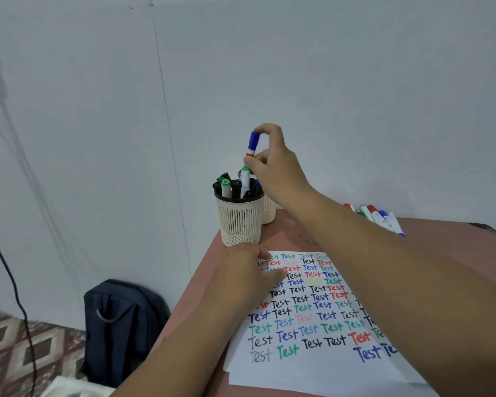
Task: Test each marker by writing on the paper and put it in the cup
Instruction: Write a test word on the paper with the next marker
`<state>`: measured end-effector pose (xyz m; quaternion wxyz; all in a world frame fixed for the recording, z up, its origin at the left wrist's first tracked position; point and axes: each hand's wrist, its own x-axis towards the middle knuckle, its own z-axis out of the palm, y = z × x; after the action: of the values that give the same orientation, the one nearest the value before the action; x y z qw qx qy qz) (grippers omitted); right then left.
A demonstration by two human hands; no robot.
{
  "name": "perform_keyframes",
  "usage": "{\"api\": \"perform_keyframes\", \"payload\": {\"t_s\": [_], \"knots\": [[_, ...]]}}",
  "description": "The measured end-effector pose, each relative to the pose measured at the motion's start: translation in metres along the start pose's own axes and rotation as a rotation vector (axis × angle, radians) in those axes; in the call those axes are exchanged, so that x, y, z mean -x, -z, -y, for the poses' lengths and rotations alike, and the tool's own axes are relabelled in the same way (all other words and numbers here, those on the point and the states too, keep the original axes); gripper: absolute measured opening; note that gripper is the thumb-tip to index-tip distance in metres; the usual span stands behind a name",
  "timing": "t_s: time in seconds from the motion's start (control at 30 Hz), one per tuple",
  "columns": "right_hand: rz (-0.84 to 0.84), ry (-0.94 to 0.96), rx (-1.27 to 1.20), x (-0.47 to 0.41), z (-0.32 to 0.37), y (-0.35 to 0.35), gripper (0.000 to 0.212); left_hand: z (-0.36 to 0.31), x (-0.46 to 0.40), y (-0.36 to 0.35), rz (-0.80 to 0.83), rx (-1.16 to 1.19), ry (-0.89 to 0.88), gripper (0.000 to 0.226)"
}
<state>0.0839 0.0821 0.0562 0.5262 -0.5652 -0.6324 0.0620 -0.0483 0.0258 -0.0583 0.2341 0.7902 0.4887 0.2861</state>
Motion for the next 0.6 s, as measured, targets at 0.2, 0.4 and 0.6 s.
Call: {"api": "perform_keyframes", "payload": {"t_s": [0.2,0.4,0.6], "knots": [[0.077,0.027,0.083,0.002,-0.008,0.005,0.027,0.001,-0.001,0.000,0.007,-0.016,-0.004,0.042],[0.120,0.074,0.219,0.012,-0.019,0.032,0.034,-0.001,0.000,0.000,0.007,-0.032,-0.020,0.041],[0.583,-0.125,0.766,0.026,-0.055,0.075,0.042,-0.004,0.002,0.002,0.022,-0.045,-0.007,0.038]]}}
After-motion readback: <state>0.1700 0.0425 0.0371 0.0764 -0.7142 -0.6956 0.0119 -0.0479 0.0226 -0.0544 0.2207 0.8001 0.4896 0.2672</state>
